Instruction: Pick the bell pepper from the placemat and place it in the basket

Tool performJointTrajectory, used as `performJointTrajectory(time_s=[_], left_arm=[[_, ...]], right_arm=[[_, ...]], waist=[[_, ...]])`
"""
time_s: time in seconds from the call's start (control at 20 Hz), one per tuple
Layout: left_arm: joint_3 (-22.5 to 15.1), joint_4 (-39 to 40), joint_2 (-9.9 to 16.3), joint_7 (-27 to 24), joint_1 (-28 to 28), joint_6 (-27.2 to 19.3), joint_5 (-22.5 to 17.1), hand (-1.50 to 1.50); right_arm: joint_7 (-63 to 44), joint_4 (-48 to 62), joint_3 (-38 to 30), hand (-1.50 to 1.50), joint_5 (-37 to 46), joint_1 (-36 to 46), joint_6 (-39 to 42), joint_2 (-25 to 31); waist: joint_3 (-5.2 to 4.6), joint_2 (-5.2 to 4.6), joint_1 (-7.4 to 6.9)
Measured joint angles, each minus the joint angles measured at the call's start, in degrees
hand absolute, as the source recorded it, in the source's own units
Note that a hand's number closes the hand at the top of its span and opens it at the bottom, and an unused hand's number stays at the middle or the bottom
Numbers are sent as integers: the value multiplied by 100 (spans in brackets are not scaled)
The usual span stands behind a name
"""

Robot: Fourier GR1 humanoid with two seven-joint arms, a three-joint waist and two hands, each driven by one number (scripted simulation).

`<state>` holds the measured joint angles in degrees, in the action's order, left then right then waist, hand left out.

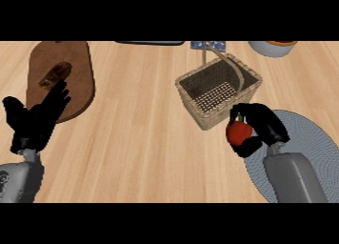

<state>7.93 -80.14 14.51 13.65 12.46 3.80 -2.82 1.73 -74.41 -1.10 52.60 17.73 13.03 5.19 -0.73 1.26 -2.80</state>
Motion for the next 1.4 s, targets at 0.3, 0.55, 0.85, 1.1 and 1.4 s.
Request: performJointTrajectory(time_s=[0.3,0.55,0.85,1.1,1.4], left_arm=[[-139,48,-72,11,86,90,6,0],[-270,81,-117,60,202,147,41,0],[-356,137,-157,104,342,164,79,0],[-389,181,-187,100,437,152,106,0],[-381,249,-189,110,574,120,132,0]], right_arm=[[-1262,-499,219,150,-434,868,-1167,-396],[-2609,-777,513,150,-291,1709,-2089,-482],[-4485,-711,875,150,343,2875,-2781,-510],[-5938,-270,1102,150,1044,4063,-2889,-510],[-6675,550,1111,150,1772,5467,-2669,-488]], waist=[[46,17,-306],[20,30,-456],[-13,4,-557],[-18,-45,-600],[-10,-110,-602]])
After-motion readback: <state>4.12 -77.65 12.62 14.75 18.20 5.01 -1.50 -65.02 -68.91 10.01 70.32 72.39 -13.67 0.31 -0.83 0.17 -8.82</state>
